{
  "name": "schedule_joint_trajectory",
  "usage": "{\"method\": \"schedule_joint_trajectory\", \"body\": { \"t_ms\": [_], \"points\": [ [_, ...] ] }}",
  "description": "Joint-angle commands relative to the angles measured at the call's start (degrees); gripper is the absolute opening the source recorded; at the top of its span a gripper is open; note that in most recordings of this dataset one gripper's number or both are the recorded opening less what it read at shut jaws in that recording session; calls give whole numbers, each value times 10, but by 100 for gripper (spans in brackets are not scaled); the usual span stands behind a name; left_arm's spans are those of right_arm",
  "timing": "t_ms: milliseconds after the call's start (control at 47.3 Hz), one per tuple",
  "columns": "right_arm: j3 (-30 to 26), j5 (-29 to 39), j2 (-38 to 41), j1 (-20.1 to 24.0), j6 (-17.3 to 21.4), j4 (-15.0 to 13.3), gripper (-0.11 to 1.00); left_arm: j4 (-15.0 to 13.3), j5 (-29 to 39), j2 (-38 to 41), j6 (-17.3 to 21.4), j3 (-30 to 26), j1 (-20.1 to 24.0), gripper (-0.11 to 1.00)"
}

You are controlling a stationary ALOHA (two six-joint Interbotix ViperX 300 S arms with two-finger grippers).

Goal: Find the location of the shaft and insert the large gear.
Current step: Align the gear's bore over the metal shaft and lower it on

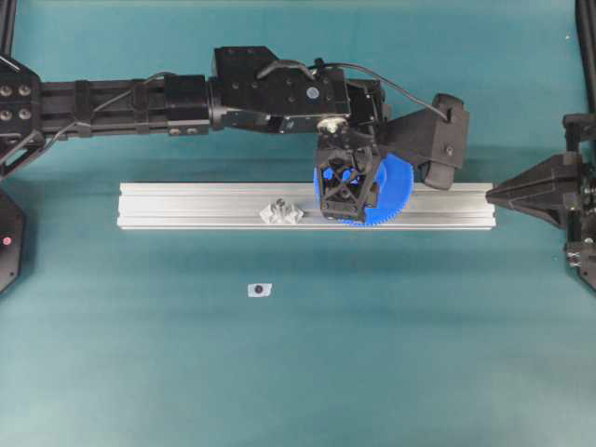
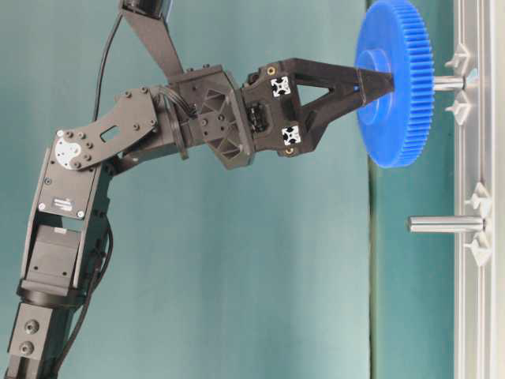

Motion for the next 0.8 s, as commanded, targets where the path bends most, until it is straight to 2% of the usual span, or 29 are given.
{"method": "schedule_joint_trajectory", "body": {
  "t_ms": [0, 338, 783],
  "points": [
    [-5, -4, 2, -1, 5, 0, 3, 4, 1, -11, 2, -11, 14, 72],
    [-5, -4, 2, -1, 5, 0, 3, 4, 14, 13, 21, -66, 14, 72],
    [-5, -4, 2, -1, 5, 0, 3, 4, 32, 13, 17, -65, 14, 72]
  ]
}}
